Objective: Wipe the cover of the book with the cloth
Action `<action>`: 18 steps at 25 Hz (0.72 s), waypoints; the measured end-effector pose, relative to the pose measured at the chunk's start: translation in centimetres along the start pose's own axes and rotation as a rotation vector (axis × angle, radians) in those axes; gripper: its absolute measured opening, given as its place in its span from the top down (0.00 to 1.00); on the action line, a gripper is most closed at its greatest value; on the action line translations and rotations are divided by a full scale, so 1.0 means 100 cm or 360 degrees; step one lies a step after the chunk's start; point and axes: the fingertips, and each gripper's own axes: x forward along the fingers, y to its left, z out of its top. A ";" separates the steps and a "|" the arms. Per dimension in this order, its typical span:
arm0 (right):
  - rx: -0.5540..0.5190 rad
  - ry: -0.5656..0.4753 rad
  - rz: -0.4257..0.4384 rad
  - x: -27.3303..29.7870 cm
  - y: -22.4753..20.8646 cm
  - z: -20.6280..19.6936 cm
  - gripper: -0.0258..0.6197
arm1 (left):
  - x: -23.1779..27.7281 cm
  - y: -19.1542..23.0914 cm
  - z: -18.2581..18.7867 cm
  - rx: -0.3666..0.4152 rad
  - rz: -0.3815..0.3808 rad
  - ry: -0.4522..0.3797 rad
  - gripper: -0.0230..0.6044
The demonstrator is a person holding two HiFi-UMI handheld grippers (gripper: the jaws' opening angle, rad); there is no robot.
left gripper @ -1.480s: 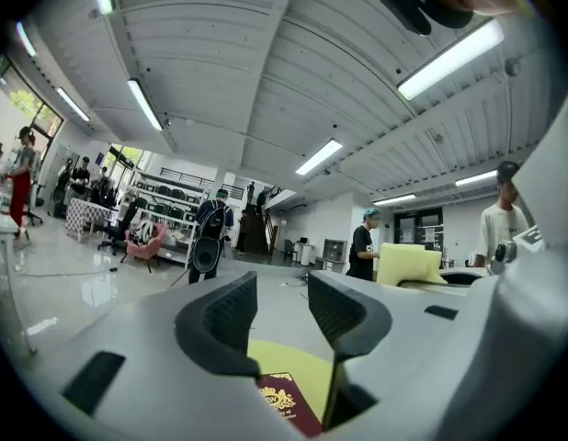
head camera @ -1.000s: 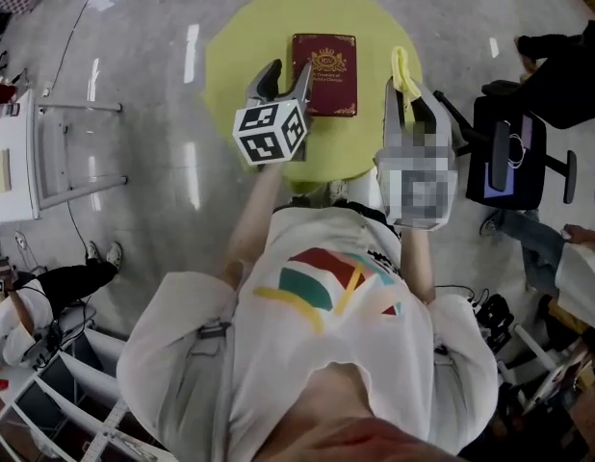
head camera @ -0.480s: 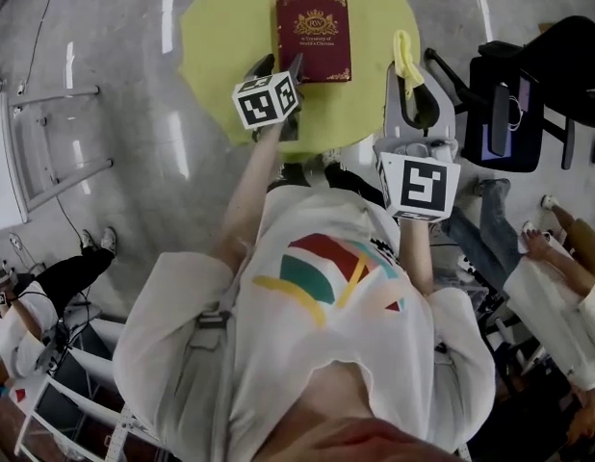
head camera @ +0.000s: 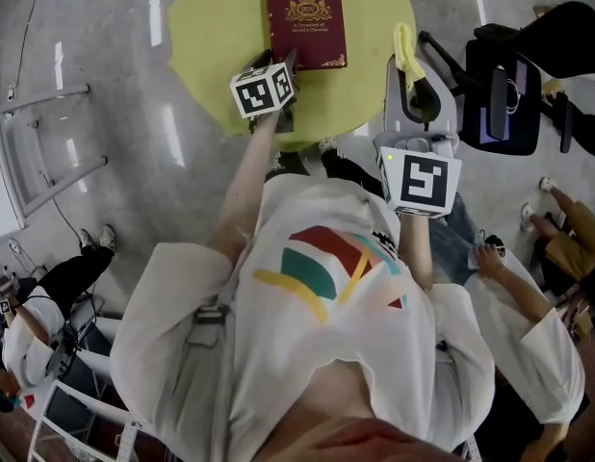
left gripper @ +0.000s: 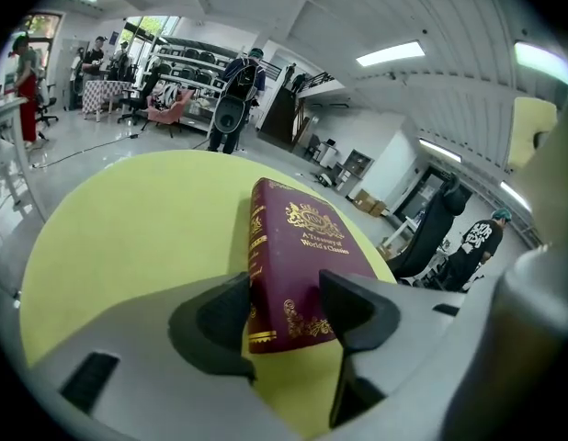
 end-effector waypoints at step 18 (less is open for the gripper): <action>-0.0489 0.0084 0.0168 0.082 0.011 -0.008 0.91 | 0.001 0.001 -0.003 -0.0021 -0.0028 0.0023 0.58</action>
